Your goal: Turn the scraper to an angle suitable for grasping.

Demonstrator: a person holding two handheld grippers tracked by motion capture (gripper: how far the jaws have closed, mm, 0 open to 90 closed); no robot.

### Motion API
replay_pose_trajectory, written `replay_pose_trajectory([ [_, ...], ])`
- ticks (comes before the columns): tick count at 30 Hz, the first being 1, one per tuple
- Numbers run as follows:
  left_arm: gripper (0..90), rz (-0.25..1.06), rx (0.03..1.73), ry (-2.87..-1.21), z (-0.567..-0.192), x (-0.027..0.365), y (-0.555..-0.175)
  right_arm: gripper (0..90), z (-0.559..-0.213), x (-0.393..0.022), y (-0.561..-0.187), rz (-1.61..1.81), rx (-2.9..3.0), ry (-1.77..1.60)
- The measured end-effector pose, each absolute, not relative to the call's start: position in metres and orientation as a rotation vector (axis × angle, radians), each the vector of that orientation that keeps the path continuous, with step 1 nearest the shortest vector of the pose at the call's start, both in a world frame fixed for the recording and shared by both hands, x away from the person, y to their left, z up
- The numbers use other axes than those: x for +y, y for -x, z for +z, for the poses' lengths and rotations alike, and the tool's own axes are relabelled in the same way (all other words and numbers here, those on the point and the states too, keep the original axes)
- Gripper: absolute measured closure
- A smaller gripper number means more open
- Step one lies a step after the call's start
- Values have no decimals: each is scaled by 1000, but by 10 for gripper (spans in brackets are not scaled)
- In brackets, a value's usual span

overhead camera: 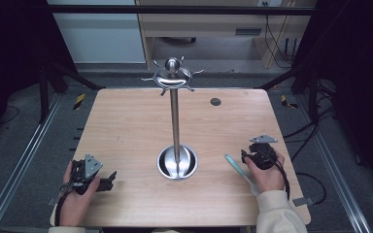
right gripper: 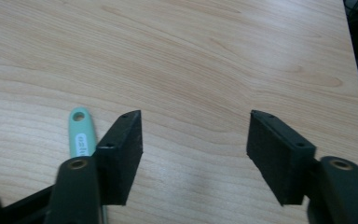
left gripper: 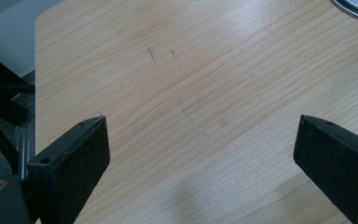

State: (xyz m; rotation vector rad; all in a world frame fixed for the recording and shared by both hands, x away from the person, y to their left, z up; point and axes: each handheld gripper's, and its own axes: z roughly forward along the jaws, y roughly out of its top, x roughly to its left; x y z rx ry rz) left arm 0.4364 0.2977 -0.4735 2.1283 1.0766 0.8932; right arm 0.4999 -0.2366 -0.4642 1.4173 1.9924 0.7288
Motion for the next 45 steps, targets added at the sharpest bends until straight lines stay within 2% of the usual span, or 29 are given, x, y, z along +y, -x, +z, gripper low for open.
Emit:
replay_pose_trajectory([
  [9,33,894,1074,-2133,-473,298,-437,764,-467,-223,-499,734,2116,-1340],
  [10,33,895,1074,-2133,-473,298,-437,764,-467,-223,-499,734,2116,-1340],
  [11,33,894,1075,-2133,-473,298,-437,811,-468,-220,-499,733,2141,-1322],
  [16,33,894,1074,-2132,-474,297,-437,890,-470,-216,-500,752,2194,-1321],
  [38,33,898,1070,-2139,-474,297,-437,900,-482,-205,-506,727,2324,-1290],
  [45,33,896,1072,-2140,-474,297,-437,900,-481,-194,-493,797,2460,-1180],
])
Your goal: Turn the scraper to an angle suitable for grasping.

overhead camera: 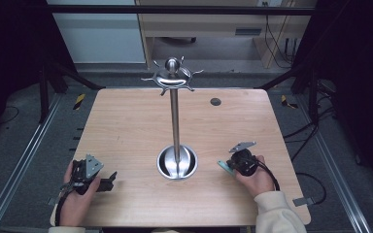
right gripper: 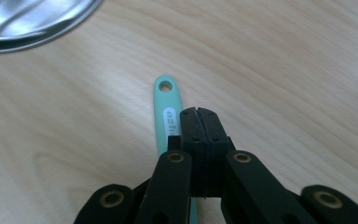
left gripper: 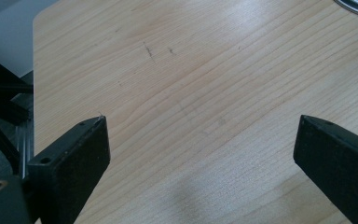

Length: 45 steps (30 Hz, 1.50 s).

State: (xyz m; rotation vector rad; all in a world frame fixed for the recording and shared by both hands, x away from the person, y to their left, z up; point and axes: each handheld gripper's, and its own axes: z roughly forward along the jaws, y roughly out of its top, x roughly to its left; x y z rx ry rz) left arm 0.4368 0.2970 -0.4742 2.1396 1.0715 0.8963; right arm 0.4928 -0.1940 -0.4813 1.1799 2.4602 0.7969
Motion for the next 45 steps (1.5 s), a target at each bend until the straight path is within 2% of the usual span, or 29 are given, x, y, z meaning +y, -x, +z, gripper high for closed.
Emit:
replay_pose_trajectory([
  [19,33,902,1091,-2132,-474,301,-439,900,-476,-187,-483,865,2562,-1090],
  [28,33,892,1104,-2116,-474,303,-435,900,-450,-186,-474,859,2549,-1005],
  [36,33,900,1096,-2114,-473,302,-434,900,-438,-183,-480,694,2642,-953],
  [45,33,900,1102,-2117,-473,303,-435,824,-440,-174,-489,548,2737,-890],
])
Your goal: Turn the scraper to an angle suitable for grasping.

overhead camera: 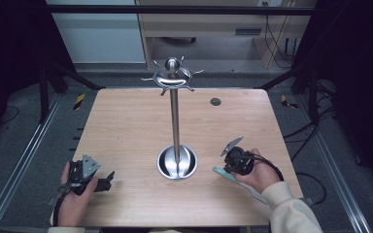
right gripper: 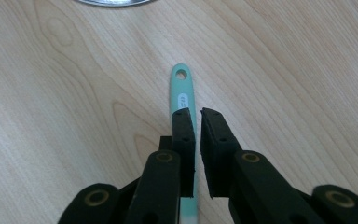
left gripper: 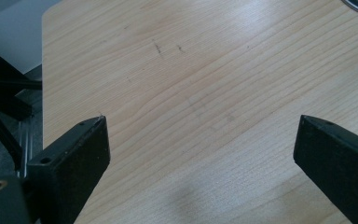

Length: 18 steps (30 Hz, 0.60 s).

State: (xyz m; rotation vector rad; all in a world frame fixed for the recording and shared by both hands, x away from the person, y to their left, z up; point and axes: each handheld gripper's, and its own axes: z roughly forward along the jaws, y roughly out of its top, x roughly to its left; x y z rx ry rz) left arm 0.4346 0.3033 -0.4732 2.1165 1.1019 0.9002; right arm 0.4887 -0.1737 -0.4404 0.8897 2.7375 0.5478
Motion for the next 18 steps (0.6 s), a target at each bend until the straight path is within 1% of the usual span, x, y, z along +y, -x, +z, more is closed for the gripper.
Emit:
replay_pose_trajectory([
  [2,33,903,1103,-2112,-473,303,-434,816,-441,-174,-491,552,2736,-905],
  [5,33,907,1095,-2116,-473,302,-434,775,-442,-172,-497,554,2763,-919],
  [9,33,902,1100,-2115,-473,303,-435,767,-443,-171,-496,536,2783,-902],
  [11,33,900,1101,-2115,-473,303,-435,738,-446,-169,-497,497,2802,-903],
  [15,33,902,1097,-2117,-473,302,-435,718,-450,-168,-499,470,2815,-914],
  [16,33,898,1094,-2123,-473,302,-435,696,-452,-167,-500,464,2829,-927],
  [18,33,895,1096,-2125,-473,302,-435,681,-454,-166,-501,453,2836,-931],
])
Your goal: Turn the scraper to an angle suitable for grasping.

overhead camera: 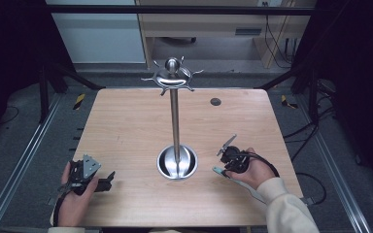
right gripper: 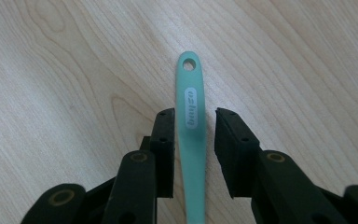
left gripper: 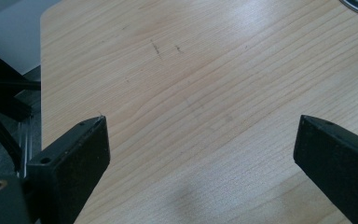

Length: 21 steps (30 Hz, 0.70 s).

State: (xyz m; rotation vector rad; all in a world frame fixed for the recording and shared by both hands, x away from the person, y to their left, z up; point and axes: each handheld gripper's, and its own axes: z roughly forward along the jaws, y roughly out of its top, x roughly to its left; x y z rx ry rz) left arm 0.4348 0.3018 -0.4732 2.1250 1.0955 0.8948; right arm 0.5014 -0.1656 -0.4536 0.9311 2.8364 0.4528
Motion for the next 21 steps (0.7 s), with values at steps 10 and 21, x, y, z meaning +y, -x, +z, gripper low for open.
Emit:
replay_pose_trajectory([
  [10,33,895,1095,-2125,-474,302,-435,679,-460,-158,-505,390,2863,-921],
  [21,33,894,1093,-2128,-474,301,-435,727,-468,-154,-509,345,2883,-901],
])
